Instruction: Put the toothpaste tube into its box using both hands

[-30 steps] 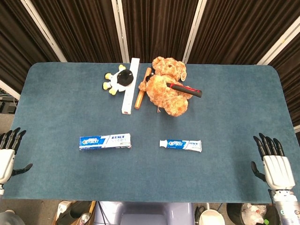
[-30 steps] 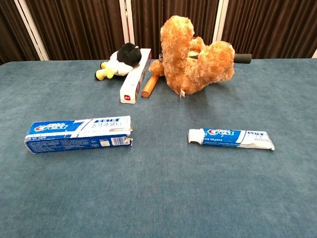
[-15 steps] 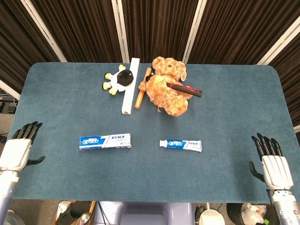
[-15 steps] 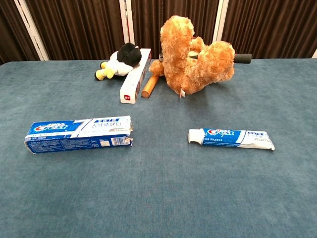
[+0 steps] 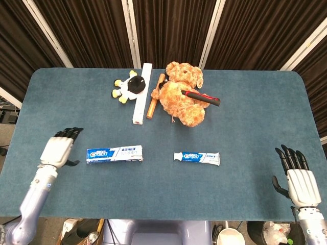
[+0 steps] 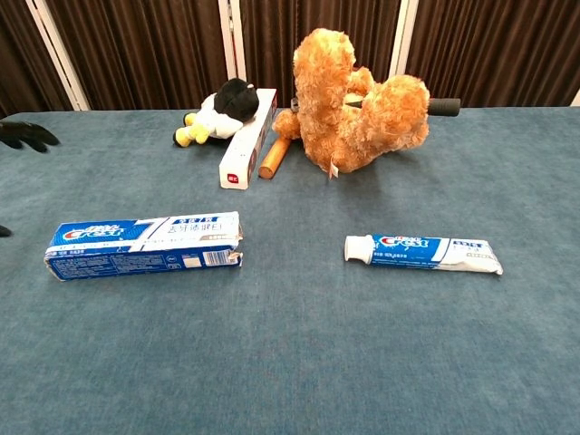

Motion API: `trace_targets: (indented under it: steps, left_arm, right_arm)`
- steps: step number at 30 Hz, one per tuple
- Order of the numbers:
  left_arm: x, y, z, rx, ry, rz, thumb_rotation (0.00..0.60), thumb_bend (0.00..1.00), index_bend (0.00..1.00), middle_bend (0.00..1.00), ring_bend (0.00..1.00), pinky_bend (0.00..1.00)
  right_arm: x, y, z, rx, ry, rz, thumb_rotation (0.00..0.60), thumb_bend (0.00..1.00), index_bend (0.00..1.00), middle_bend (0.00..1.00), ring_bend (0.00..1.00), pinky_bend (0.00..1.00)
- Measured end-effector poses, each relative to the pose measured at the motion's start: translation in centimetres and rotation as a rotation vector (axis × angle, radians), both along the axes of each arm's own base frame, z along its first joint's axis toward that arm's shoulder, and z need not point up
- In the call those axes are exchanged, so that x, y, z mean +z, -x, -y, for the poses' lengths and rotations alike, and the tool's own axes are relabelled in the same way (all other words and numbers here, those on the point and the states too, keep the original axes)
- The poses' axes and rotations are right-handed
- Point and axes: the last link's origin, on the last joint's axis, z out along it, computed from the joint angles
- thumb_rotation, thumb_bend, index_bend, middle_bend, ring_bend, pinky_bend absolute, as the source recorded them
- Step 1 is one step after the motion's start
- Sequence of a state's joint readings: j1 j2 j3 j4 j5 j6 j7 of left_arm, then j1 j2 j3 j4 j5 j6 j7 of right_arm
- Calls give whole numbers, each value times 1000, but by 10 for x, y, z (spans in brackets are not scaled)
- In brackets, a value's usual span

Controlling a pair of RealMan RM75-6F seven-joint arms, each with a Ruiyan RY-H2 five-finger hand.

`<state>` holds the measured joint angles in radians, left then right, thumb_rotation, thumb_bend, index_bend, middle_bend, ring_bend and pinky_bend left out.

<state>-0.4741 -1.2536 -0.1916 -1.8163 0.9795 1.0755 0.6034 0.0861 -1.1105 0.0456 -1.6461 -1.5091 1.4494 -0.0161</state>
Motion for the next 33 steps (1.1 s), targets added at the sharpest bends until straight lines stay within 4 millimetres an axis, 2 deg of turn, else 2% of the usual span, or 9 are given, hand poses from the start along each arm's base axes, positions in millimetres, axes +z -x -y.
trace_targets:
  steps: [10,14,18,21,24,29,33]
  left_arm:
    - [-46,-28,-5,4,77,0,600,87,213,252,220,286]
    - [-61,-36,-7,0,90,1,600,119,252,291,252,297]
    - [-72,-40,-8,-8,94,-9,600,187,292,347,317,353]
    - [-77,-41,-7,-12,92,-7,600,297,375,441,406,430]
    - [-79,-42,-6,-26,88,-6,600,369,450,509,460,462]
    - [-77,-42,-4,-61,74,-1,600,390,482,534,483,463]
    - [-67,-40,-4,-99,52,3,600,391,481,531,482,463]
  right_arm:
    - [-1,-2,0,10,-7,16,600,426,0,0,0,13]
    - [-1,-2,0,6,-8,26,600,426,0,0,0,13]
    - [0,-2,0,4,-6,33,600,425,0,0,0,12]
    - [0,-2,0,5,-5,33,600,425,0,0,0,13]
    - [1,-1,0,4,-5,32,600,426,0,0,0,12]
    - [1,1,0,-12,-7,31,600,426,0,0,0,13]
    - [1,0,1,-23,-16,31,600,426,0,0,0,13]
